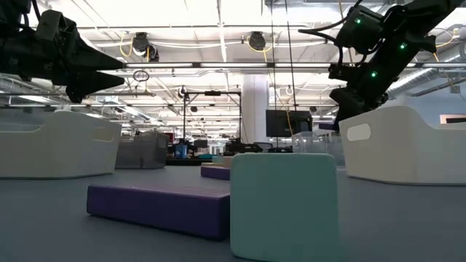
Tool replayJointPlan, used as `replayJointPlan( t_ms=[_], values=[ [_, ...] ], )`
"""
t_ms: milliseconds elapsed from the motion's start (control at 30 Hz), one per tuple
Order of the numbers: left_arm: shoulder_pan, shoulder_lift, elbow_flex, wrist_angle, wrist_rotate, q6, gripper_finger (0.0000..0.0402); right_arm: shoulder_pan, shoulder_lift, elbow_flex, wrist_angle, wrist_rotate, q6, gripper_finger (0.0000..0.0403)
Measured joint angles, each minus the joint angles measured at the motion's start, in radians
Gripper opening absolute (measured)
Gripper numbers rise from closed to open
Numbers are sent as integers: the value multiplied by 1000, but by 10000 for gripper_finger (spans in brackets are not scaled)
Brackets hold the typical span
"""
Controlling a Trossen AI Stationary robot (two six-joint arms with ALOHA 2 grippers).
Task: Sort & place blocks by color
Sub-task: Put the top purple block into the transparent bin, then put the bottom left brown block into the black bin
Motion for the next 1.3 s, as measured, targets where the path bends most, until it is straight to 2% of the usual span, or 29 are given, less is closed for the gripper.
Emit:
replayJointPlan(
  t_ms=[233,500,700,833,1000,1133,1300],
  values=[
    [1,0,0,57,-25,-3,237,0,0,0,0,-2,-1,154],
    [1,0,0,197,-25,-10,237,0,0,0,0,-3,-1,204],
    [1,0,0,267,-27,-93,237,0,0,0,22,-2,-35,239],
    [7,0,0,283,-69,-89,237,0,0,0,97,-1,-87,244],
    [12,2,0,291,-68,-130,237,0,0,1,189,-2,-134,239],
    [11,32,13,276,-4,-187,237,0,0,1,227,-3,-161,239],
    [11,136,138,166,86,-214,237,0,0,1,233,-3,-166,240]
  ],
)
